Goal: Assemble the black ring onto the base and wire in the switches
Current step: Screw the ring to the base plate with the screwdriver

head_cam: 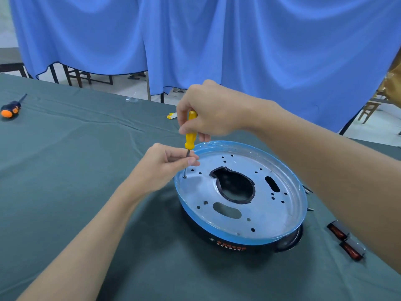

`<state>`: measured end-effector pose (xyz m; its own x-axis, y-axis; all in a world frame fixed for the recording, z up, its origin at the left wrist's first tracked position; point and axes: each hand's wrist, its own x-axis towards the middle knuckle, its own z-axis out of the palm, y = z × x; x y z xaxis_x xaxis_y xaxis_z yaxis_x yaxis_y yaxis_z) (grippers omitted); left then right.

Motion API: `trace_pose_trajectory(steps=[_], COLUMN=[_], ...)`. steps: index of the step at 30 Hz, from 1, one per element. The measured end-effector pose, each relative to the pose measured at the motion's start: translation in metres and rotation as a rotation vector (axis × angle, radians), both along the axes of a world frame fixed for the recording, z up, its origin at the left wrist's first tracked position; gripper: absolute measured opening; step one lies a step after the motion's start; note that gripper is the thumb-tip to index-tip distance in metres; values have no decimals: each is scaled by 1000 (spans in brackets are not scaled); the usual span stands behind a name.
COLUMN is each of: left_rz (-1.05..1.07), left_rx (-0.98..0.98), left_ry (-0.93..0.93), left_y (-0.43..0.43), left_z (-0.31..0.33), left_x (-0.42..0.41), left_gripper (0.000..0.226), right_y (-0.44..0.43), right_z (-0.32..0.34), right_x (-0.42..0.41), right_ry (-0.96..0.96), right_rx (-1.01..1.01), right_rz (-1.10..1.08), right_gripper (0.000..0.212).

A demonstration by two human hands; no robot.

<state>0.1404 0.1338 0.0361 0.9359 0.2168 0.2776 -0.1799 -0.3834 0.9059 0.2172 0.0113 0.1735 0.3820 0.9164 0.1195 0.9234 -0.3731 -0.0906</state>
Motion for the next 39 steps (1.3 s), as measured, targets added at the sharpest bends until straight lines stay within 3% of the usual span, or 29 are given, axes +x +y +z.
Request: trace_pose_trajectory(steps=[2, 5, 10, 14, 17, 22, 26, 28, 34, 37, 39], left_rz=[97, 128, -17, 75, 117, 15, 116, 157, -24, 18, 77], left_rx=[9, 174, 215, 133, 128, 254, 144, 168, 198, 69, -26], left_ry=[-43, -102, -36, -89, -135, -72, -103, -131, -48, -47, -118], left_y=[-3, -1, 6, 0, -2, 4, 0, -1, 3, 0, -3], left_z=[-3, -5, -4, -5, -7, -7, -7, -6, -1, 0, 3], left_x=[1, 5, 5, 4, 6, 7, 6, 6, 2, 0, -1], left_gripper=[15, 16, 25, 9, 18, 22, 8, 13, 17, 5, 14], right_y=[2, 4, -2, 1, 2, -5, 1, 3, -3, -1, 2], right_z=[-3, -6, 1, -3, -5, 2, -4, -7, 1, -4, -7], right_x=[0, 1, 2, 0, -1, 1, 1, 0, 0, -1, -1], right_ry=[-26, -60, 0, -44, -78, -12, -101, -89, -13, -38, -61], right_rx=[15, -10, -46, -17, -41, -49, -37, -52, -36, 7, 3], right_rz=[-35, -66, -4, -41, -66, -25, -55, -76, -16, -63, -109], right_gripper=[28, 42, 9, 32, 42, 10, 36, 42, 10, 27, 36])
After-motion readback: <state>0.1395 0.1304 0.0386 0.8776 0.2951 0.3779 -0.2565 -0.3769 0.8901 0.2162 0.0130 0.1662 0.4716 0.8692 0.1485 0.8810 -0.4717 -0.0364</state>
